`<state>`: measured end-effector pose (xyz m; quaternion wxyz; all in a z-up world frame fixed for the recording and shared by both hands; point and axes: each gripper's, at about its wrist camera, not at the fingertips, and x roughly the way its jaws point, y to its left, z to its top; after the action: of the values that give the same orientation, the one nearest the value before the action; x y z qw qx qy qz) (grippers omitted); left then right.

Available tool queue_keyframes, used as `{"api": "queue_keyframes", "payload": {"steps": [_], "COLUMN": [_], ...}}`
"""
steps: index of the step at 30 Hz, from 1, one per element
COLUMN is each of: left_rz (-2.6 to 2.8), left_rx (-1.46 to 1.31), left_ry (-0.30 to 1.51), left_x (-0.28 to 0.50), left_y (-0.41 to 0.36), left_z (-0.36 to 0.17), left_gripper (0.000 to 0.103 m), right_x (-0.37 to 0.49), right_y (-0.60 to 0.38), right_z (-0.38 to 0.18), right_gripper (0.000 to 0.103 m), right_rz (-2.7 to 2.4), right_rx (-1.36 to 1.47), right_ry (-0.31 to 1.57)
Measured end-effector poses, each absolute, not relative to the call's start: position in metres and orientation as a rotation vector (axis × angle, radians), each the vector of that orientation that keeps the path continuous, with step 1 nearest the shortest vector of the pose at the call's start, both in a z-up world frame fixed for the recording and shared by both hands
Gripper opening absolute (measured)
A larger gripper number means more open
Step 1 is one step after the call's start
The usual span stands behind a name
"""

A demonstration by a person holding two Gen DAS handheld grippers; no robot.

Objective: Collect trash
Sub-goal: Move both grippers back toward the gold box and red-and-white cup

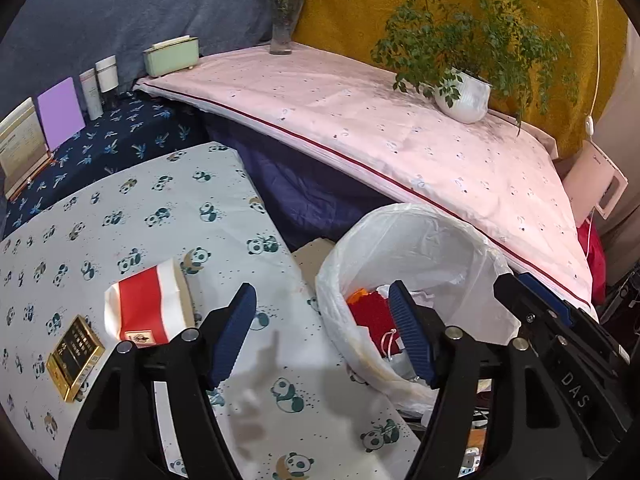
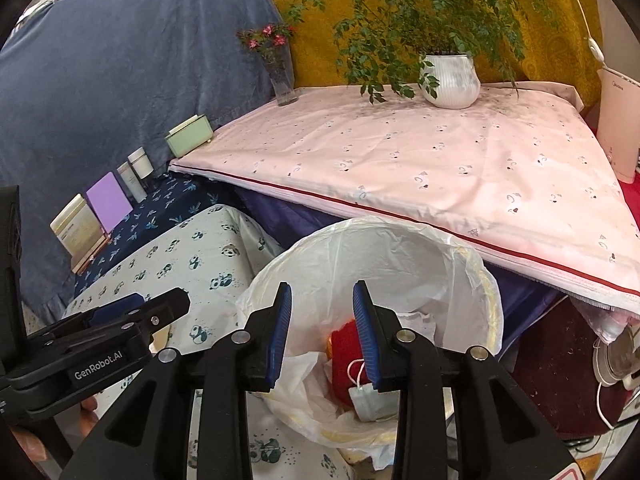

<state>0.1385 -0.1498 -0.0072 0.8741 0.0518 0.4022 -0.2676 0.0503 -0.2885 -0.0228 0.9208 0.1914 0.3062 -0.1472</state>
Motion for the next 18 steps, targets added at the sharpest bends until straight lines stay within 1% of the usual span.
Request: {"api": "queue_keyframes", "payload": {"steps": [5,12,15,18], "left_rz": [-0.53,-0.485,-0.458,-0.436], "left_rx": [0.089,0.08,0.078,0.08], "left_ry": [0.836,0.827,0.822,0.82], "left_x": [0.14,0.143,0.145,0.146], "left_y": [-0.13,-0.1,-0.085,-0.07], "left_z": [-0.005,-0.005,-0.006,-0.008], "left_gripper": [0.066,0.067,0.067,0.067], "right_x": [0.054,0.062,0.067,0.072], "right_y": [-0.273,-0.247,-0.234,-0.22], "right_z": [-0.017,-0.01,-0.008,-0.007], "right_gripper": [0.036,0.038,0.042,0.043], "right_rz": [-0.278,-0.241,-0.223,-0.201], "right_rx": [0.374,0.343,0.328,0.315], "right_ry": [0.628,0.628,0.63,0.635]}}
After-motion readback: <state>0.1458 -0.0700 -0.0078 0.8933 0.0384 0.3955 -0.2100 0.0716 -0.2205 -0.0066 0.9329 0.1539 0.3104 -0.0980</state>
